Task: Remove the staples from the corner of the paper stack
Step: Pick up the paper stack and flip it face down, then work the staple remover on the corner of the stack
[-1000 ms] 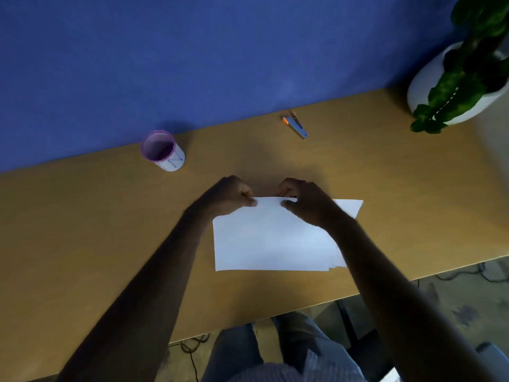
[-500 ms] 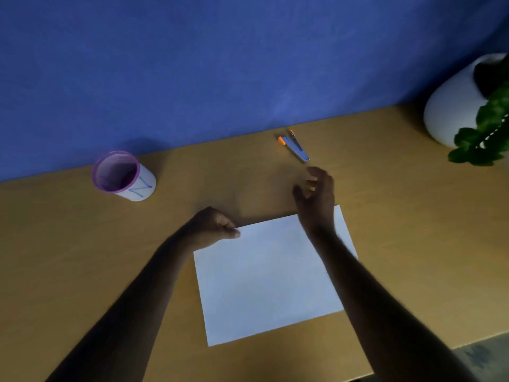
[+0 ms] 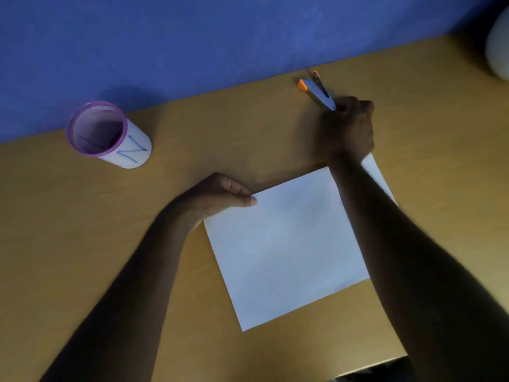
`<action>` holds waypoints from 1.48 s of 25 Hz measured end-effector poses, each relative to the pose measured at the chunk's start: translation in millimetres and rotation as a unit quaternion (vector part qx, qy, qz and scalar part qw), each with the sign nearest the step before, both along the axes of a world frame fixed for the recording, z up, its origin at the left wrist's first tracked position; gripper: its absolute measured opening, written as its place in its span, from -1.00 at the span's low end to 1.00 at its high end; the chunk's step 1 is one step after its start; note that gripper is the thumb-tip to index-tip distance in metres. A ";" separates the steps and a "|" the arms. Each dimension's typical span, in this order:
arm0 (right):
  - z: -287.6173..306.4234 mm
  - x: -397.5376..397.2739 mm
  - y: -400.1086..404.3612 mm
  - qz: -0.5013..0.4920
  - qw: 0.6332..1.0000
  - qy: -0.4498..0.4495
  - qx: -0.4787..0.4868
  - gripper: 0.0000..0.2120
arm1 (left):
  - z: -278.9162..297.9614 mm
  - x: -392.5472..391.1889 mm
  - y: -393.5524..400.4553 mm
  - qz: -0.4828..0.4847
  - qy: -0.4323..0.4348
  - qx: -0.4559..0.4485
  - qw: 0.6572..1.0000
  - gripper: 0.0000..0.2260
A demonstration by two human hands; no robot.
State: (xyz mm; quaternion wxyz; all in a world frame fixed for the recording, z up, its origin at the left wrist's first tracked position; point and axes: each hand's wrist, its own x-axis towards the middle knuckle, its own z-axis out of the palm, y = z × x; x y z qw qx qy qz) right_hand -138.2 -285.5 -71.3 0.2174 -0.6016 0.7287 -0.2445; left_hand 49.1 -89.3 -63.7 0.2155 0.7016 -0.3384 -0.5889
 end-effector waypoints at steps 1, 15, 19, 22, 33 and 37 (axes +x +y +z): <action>1.8 -2.8 1.2 0.005 1.000 -0.028 0.002 -0.76 | 0.1 -1.1 0.2 0.003 -0.001 -0.005 1.000 -0.87; 36.6 -41.4 193.5 0.197 0.926 -0.290 0.140 -0.87 | -9.7 -12.4 10.9 0.029 0.006 -0.044 0.999 -0.91; 28.7 -37.5 200.0 0.279 0.948 -0.129 0.087 -0.74 | -7.2 -13.2 10.5 0.021 0.008 -0.054 0.998 -0.96; 23.1 -35.1 197.5 0.288 0.951 -0.098 0.044 -0.80 | -6.6 -13.1 11.4 0.015 0.011 -0.056 0.998 -0.96; 16.3 -36.1 183.7 0.306 0.940 -0.147 0.027 -0.79 | 0.1 -13.4 11.3 0.031 0.017 -0.059 0.998 -0.85; 16.9 -35.9 180.7 0.302 0.940 -0.154 0.039 -0.78 | -1.1 -13.6 11.9 0.012 -0.002 -0.058 0.998 -0.96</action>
